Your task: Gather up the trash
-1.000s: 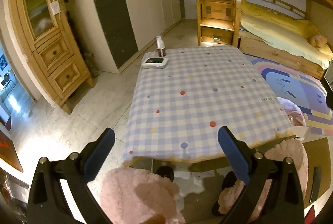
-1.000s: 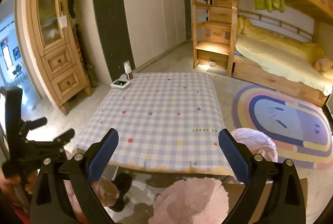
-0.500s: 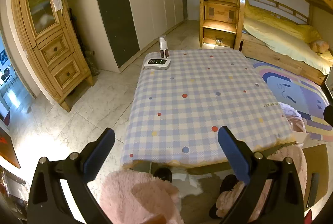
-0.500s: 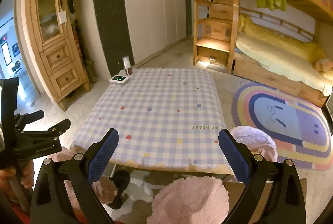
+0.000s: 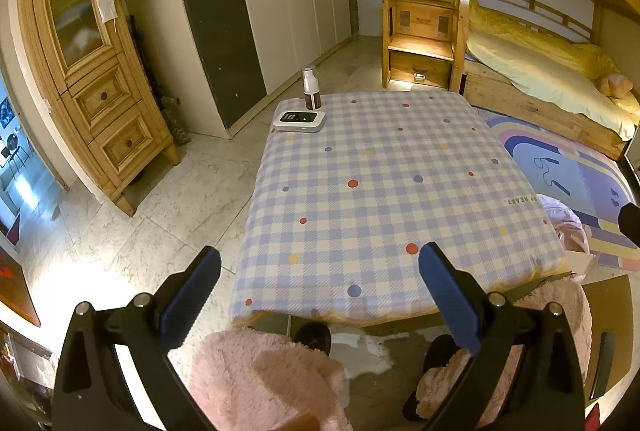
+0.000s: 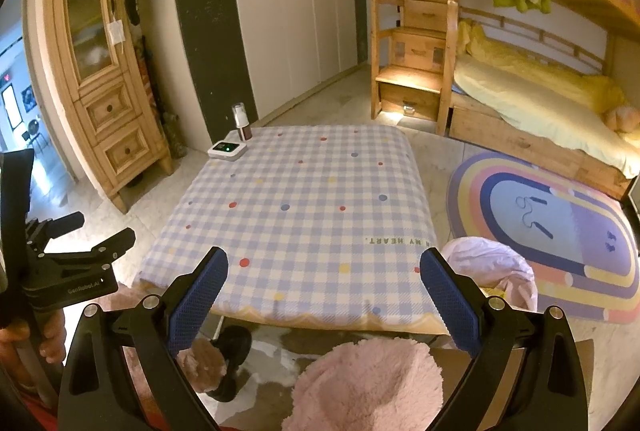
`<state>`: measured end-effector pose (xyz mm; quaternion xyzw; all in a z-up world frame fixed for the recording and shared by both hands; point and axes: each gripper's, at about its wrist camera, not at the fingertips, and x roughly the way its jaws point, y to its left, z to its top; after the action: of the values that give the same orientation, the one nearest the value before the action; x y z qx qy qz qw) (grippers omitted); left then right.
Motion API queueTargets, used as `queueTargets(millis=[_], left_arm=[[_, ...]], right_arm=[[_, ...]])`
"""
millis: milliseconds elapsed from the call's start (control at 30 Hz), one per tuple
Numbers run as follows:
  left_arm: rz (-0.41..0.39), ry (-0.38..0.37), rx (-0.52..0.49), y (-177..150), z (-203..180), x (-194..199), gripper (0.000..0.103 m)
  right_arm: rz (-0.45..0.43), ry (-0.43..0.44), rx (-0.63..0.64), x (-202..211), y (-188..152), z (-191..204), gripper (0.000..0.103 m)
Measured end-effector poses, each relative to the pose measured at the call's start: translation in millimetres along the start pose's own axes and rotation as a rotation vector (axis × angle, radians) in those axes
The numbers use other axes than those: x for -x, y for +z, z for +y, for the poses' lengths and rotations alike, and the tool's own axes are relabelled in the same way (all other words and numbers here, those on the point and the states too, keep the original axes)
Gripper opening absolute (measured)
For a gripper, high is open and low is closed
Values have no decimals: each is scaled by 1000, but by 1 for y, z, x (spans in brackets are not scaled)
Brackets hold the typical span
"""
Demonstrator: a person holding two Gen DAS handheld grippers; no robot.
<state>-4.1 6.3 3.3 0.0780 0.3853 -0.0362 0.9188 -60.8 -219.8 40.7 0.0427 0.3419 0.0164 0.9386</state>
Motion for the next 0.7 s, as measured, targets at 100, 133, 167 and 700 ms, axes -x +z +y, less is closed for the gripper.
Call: queueTargets(millis=[100, 133, 167, 700], left_arm=[[-1, 2, -1, 0, 0, -1, 96], [-1, 1, 0, 0, 0, -1, 96], [0, 1, 0, 0, 0, -1, 96], [1, 2, -2, 0, 0, -1, 96]], right_arm=[[-2, 1, -3, -1, 1, 0, 95], [-3, 2, -3, -1, 1, 0, 95], [-3, 2, -2, -1, 1, 0, 95], [1, 2, -3, -1, 1, -1, 95]])
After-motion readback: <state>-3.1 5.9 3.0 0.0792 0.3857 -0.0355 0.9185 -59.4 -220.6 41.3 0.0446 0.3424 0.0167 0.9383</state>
